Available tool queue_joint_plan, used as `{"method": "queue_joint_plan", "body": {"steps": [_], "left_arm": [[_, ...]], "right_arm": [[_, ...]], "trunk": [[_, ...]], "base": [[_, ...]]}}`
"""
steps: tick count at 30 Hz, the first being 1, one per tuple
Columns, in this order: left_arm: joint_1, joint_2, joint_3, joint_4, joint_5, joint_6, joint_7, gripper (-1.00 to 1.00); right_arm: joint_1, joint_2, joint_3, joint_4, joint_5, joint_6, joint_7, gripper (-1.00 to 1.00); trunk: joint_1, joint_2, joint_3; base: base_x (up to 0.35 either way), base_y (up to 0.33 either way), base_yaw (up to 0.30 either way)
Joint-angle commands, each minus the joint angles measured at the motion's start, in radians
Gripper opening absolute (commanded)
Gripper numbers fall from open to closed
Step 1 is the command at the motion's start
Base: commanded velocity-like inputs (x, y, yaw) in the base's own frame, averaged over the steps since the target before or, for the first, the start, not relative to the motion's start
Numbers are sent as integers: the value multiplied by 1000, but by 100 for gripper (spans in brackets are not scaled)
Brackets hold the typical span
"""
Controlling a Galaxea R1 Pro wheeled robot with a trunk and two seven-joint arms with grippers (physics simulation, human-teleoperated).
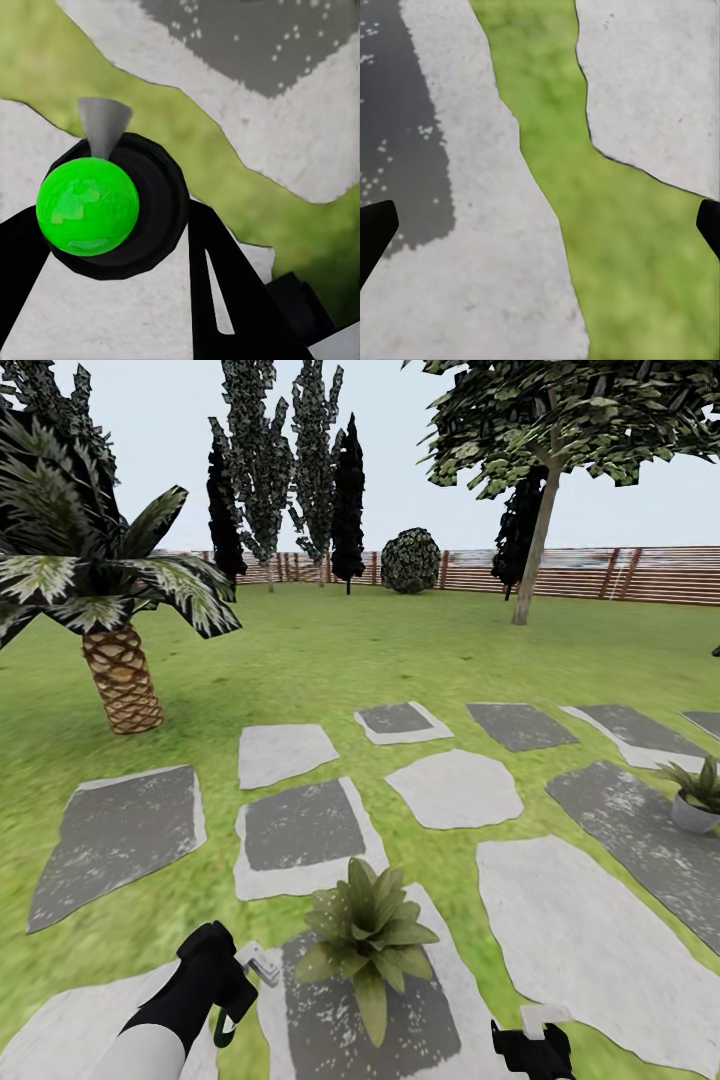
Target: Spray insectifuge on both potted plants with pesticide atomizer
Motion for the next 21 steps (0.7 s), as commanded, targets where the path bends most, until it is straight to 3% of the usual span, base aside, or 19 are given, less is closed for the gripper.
{"method": "queue_joint_plan", "body": {"steps": [1,7,15,21], "left_arm": [[-1,-1,5,-1,-7,2,-8,-100],[-1,0,5,-3,-9,2,-8,-100],[-1,0,3,-3,-8,2,-7,-100],[-1,0,4,-4,-7,2,-4,-100]], "right_arm": [[-1,0,-8,2,10,-5,-1,100],[-1,0,-8,2,10,-5,-1,100],[-1,0,-8,2,10,-5,-1,100],[-1,0,-8,2,11,-5,-1,100]], "trunk": [[0,0,-1],[0,0,-1],[0,0,-1],[0,0,-1]], "base": [[58,-17,0],[12,-3,25],[0,0,229],[0,0,46]]}}
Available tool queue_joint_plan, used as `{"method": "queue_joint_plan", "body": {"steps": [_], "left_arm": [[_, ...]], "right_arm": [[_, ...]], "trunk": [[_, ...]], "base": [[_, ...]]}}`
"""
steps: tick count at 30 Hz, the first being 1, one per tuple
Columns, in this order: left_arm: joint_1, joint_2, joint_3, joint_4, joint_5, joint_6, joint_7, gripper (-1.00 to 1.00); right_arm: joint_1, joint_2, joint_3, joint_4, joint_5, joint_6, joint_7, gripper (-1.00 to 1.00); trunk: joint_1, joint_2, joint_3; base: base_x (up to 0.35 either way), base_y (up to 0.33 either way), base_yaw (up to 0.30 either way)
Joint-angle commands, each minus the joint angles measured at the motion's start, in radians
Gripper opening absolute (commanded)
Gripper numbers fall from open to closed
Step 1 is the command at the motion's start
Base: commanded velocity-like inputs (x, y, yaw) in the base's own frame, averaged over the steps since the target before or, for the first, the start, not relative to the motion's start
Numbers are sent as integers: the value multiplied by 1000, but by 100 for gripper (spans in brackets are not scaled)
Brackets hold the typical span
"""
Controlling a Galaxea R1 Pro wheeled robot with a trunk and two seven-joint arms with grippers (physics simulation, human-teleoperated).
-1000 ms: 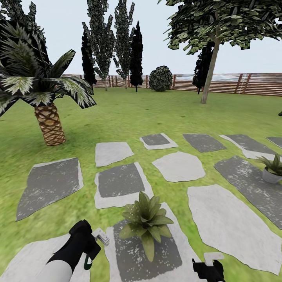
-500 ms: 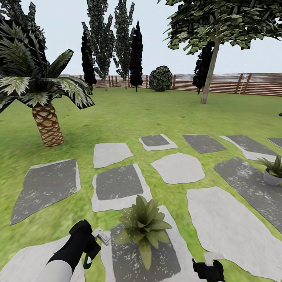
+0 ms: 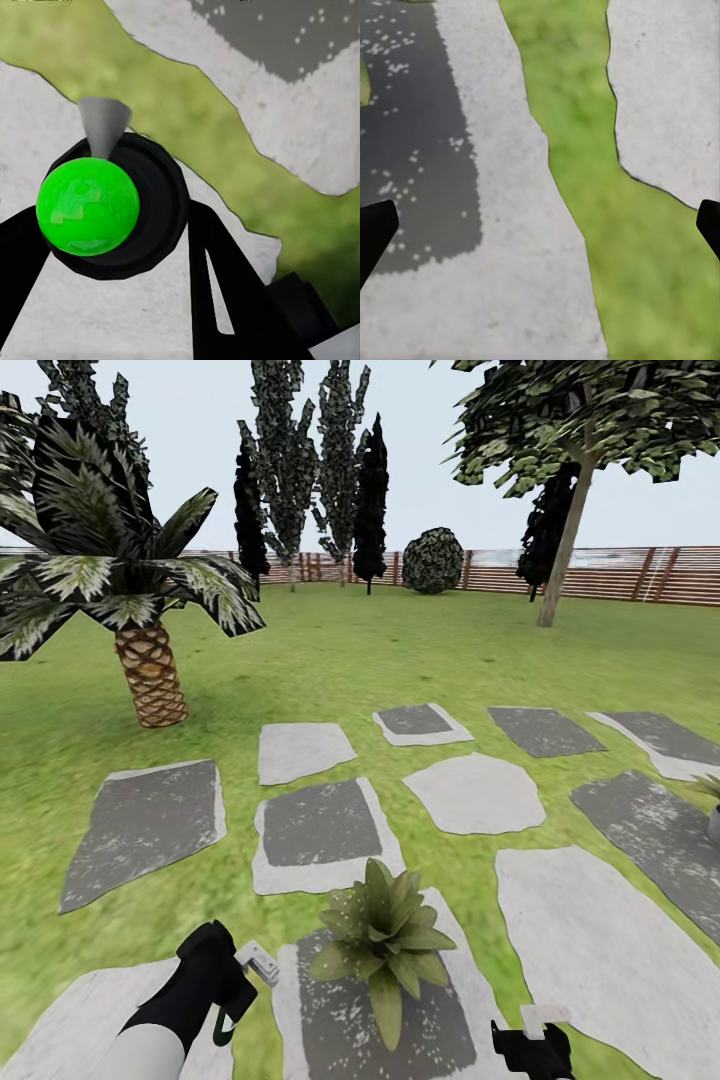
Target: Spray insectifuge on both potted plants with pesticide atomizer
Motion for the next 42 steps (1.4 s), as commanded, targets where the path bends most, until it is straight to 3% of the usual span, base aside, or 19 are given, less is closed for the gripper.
{"method": "queue_joint_plan", "body": {"steps": [1,11,29,34,42], "left_arm": [[-1,-1,5,-2,-8,2,-8,-100],[-1,-1,6,-9,-8,2,-6,-100],[-1,-1,3,-3,-10,2,-6,-100],[1,4,2,-1,-40,2,-7,-100],[0,0,4,-1,-48,2,-7,-100]], "right_arm": [[-1,0,-8,2,10,-5,-1,100],[-1,0,-8,2,10,-5,-1,100],[-1,0,-8,2,10,-5,-1,100],[-1,0,-8,2,10,-5,-1,100],[-1,0,-8,1,10,-5,-1,100]], "trunk": [[0,0,-1],[0,0,-1],[0,0,-1],[0,0,-1],[0,0,-1]], "base": [[0,0,5],[15,-5,1],[210,-144,1],[23,-16,186],[-54,-31,89]]}}
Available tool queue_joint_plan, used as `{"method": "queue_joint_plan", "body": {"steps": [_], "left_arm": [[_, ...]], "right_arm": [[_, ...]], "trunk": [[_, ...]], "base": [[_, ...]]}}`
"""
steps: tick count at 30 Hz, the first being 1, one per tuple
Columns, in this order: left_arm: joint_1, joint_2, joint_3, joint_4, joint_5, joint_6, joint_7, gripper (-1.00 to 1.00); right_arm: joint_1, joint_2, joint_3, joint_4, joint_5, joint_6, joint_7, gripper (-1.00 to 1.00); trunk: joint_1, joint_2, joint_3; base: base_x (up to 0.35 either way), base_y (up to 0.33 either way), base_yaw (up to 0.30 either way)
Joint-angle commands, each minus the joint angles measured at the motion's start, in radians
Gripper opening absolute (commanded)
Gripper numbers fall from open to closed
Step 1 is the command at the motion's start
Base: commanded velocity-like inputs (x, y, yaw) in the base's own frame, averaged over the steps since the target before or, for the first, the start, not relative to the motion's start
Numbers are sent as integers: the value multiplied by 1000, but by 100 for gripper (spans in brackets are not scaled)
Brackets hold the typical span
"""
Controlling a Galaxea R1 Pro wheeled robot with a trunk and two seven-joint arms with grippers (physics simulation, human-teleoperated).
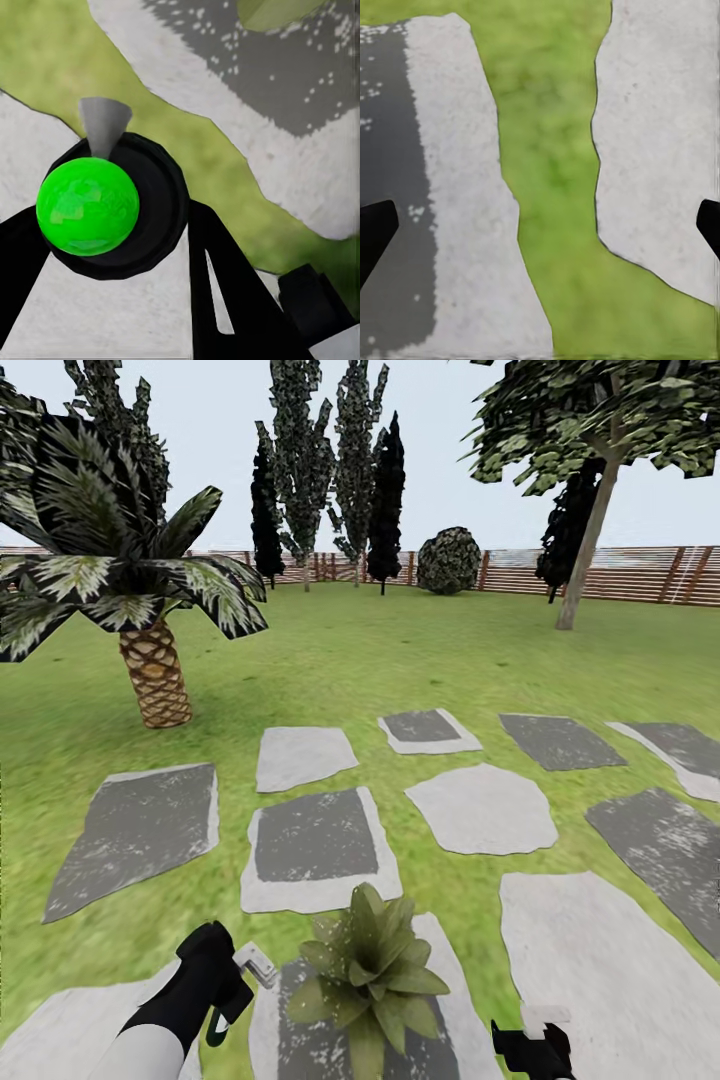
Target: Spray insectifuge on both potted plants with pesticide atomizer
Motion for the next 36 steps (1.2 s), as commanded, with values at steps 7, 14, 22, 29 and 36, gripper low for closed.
{"method": "queue_joint_plan", "body": {"steps": [7,14,22,29,36], "left_arm": [[-2,0,6,-6,-6,3,-8,-100],[-1,13,15,-7,-1,-2,-9,-100],[42,122,56,0,24,-13,-20,-100],[33,120,59,95,15,-19,-21,-100],[23,61,43,95,9,-18,-15,-100]], "right_arm": [[-1,0,-8,2,11,-5,-1,100],[-1,0,-8,1,11,-5,-1,100],[-1,0,-8,1,11,-5,-1,100],[-1,0,-8,1,11,-5,-1,100],[-1,0,-8,1,11,-5,-1,100]], "trunk": [[-1,0,-1],[-1,0,-1],[-1,0,-1],[-1,0,-1],[-1,0,-1]], "base": [[-274,-160,0],[-69,-29,0],[-1,-1,0],[0,0,0],[0,0,0]]}}
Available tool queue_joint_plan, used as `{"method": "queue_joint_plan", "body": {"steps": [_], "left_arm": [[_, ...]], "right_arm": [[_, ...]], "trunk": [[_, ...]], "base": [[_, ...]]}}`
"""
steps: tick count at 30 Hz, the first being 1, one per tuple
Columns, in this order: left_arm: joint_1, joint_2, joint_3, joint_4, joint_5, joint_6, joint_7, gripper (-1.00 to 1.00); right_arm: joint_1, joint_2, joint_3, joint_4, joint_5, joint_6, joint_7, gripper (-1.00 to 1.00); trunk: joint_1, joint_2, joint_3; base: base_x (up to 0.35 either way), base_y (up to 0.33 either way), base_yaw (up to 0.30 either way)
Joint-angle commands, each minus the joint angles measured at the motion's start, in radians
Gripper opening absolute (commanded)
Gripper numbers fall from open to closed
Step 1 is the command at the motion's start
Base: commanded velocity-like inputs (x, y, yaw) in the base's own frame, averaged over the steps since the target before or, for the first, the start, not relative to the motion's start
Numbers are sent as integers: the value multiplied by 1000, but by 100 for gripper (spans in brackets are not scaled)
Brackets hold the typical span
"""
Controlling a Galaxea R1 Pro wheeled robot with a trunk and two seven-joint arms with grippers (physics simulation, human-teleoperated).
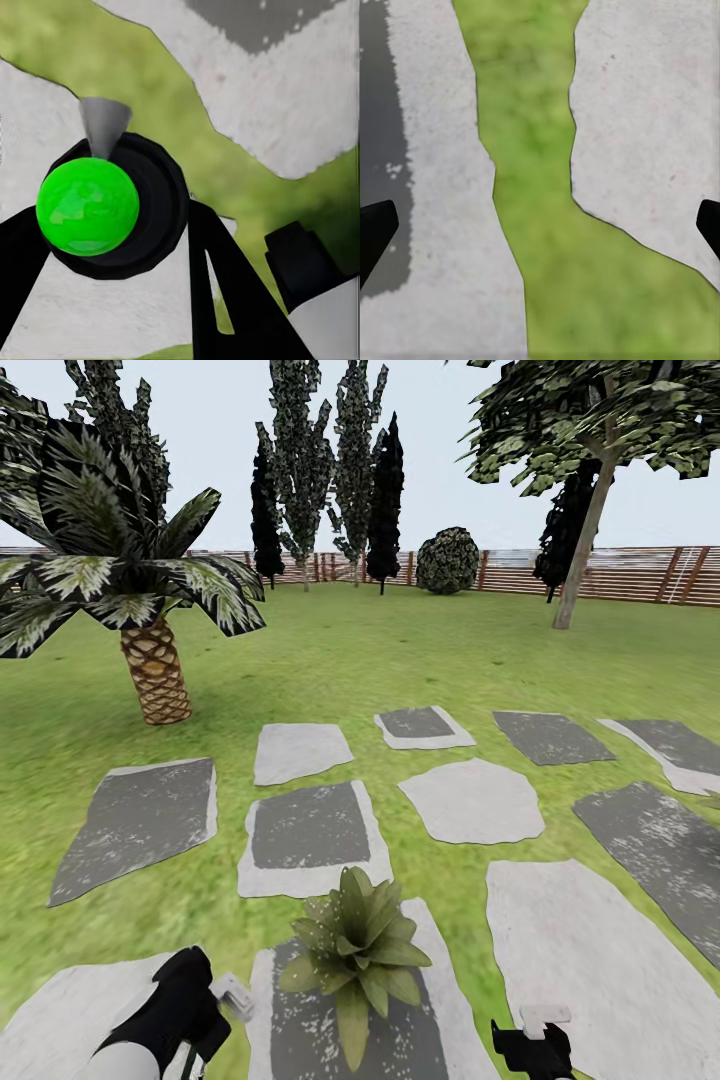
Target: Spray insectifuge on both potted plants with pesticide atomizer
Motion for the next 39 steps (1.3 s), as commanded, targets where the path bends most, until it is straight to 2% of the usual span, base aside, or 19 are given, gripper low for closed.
{"method": "queue_joint_plan", "body": {"steps": [1,3,5,9,18,25,32,39], "left_arm": [[-1,-6,-7,-6,-10,3,-7,-100],[-8,-12,-32,-47,-4,6,-13,-100],[-24,-12,-41,-77,-7,5,-14,-100],[-18,-9,-65,-81,-10,3,-13,-100],[-19,-3,-69,-76,-15,11,-10,-100],[-18,-2,-67,-82,-13,12,-9,-100],[-18,-9,-70,-82,-13,15,-6,-100],[-17,-8,-67,-82,-13,20,-4,-100]], "right_arm": [[-1,0,-8,2,11,-5,-1,100],[-1,0,-8,2,11,-5,-1,100],[-1,0,-8,1,11,-5,-1,100],[-1,-1,-8,2,12,-5,-1,100],[-1,-1,-8,1,11,-4,0,100],[-1,-1,-8,0,11,-5,-1,100],[-1,-1,-8,0,11,-5,-1,100],[-1,-1,-8,0,11,-5,-1,100]], "trunk": [[0,0,-1],[0,0,-1],[0,0,-1],[0,0,-1],[0,0,-1],[0,0,-1],[0,0,-1],[0,0,-1]], "base": [[0,0,0],[0,0,0],[0,0,0],[0,0,0],[0,-12,0],[0,-247,11],[-23,-270,170],[-215,-210,217]]}}
